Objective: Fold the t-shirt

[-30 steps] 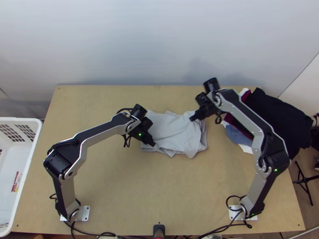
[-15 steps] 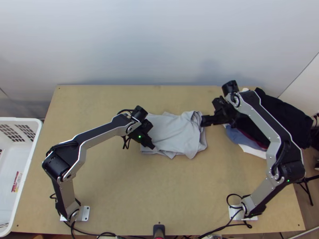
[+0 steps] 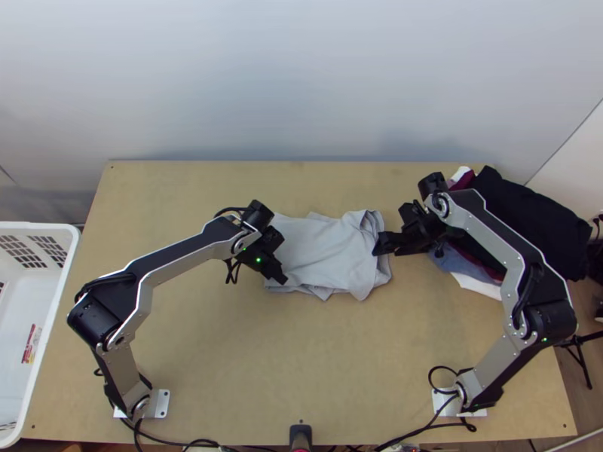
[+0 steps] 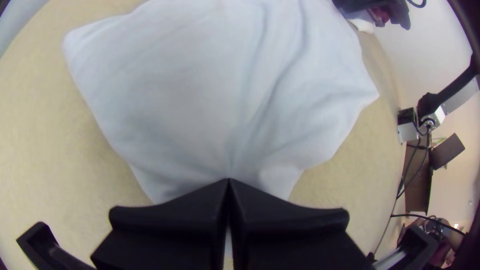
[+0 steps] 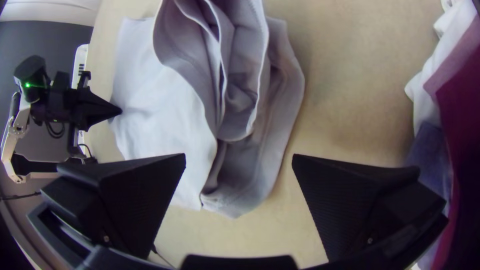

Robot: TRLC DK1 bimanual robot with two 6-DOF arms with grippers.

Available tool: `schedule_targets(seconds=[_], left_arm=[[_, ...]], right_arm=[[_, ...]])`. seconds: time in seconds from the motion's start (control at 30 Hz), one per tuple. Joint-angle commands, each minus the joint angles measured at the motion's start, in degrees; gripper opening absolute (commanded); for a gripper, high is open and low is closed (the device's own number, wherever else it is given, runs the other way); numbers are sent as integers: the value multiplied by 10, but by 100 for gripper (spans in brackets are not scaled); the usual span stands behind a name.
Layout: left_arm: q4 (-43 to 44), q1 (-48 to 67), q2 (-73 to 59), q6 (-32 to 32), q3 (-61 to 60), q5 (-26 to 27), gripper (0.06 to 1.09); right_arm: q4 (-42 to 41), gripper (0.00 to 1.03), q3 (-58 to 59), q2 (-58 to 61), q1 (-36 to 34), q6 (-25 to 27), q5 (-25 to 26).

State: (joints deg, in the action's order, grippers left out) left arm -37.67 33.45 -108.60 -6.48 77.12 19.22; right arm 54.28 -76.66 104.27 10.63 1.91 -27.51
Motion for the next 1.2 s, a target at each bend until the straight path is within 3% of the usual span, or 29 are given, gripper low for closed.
schedule_targets(seconds=[0.0, 0.37, 0.6, 1.07, 1.17], left_arm=[[0, -5, 11, -1, -10, -2, 14], [-1, -6, 26, -6, -27, -4, 14], [-1, -5, 26, -7, -32, -9, 14], [-1, -1, 21, -11, -36, -12, 14], [-1, 4, 19, -11, -36, -15, 14]], right_arm=[[-45, 99, 9, 35, 7, -2, -6], [-83, 99, 20, 59, 2, -3, -10], [-97, 99, 23, 61, 18, -16, -46], [-92, 98, -13, 86, 85, -24, -84], [-88, 93, -47, 116, 106, -24, -84]])
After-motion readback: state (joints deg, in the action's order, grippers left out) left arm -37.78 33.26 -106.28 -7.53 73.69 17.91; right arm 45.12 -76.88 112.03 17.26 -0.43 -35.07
